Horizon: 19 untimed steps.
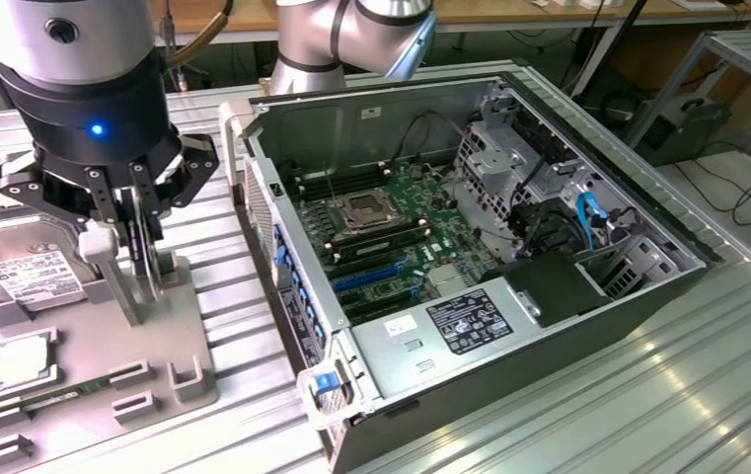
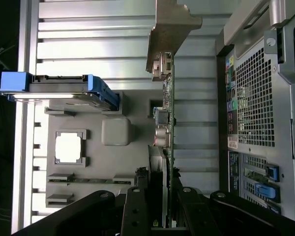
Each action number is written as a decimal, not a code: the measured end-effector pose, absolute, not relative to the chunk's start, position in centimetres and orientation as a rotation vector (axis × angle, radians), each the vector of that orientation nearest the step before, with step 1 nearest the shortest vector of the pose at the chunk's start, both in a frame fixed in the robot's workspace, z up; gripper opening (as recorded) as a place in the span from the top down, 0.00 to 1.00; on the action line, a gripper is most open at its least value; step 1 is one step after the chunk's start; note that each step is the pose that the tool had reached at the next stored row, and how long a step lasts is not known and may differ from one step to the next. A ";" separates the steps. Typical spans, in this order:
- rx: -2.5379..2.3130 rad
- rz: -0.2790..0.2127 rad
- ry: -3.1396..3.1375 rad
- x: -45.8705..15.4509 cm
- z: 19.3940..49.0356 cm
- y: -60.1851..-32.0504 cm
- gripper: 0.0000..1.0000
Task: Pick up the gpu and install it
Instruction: 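Pick up the gpu and move the gpu toward the slot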
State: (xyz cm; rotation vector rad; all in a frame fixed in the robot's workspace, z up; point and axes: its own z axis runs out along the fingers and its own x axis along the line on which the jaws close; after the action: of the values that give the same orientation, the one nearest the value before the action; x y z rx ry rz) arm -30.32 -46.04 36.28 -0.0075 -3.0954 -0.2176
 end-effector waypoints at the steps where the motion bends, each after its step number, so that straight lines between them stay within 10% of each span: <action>1: -0.008 -0.218 -3.095 -30.3 36.5 -46.0 0.73; 19: -0.008 -0.204 -3.095 -30.3 39.0 -46.0 0.73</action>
State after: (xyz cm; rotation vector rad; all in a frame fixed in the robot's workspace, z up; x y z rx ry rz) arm -30.30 -46.04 38.97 -0.0080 -3.0950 -0.2043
